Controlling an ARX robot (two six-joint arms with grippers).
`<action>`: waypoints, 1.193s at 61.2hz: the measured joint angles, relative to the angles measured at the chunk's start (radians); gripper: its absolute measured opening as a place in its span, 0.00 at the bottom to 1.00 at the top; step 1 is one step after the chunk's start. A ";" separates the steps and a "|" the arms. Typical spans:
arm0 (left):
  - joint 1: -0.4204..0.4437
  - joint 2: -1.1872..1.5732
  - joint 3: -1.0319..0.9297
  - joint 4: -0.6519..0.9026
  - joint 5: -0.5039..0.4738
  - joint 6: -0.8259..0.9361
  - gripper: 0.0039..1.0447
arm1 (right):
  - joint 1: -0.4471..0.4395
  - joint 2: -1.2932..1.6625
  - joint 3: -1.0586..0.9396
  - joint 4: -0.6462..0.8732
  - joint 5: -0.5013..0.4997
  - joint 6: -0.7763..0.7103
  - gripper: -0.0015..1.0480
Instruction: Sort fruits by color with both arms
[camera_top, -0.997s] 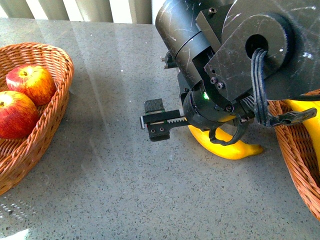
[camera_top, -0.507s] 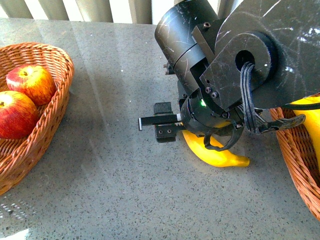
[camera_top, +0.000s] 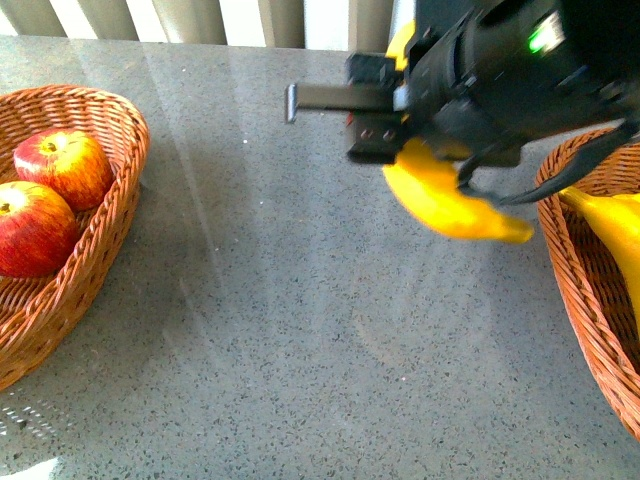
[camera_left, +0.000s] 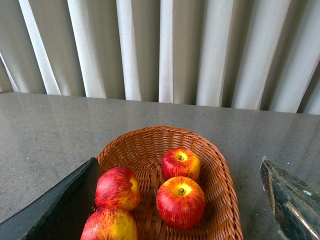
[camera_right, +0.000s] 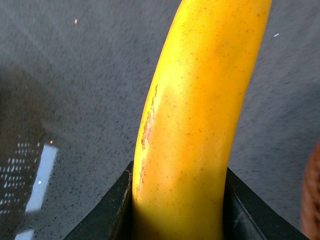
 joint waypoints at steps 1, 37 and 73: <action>0.000 0.000 0.000 0.000 0.000 0.000 0.91 | -0.010 -0.027 -0.016 0.000 0.008 -0.004 0.34; 0.000 0.000 0.000 0.000 0.000 0.000 0.91 | -0.385 -0.329 -0.386 -0.031 0.022 -0.134 0.34; 0.000 0.000 0.000 0.000 0.000 0.000 0.91 | -0.443 -0.367 -0.451 0.053 -0.031 -0.131 0.73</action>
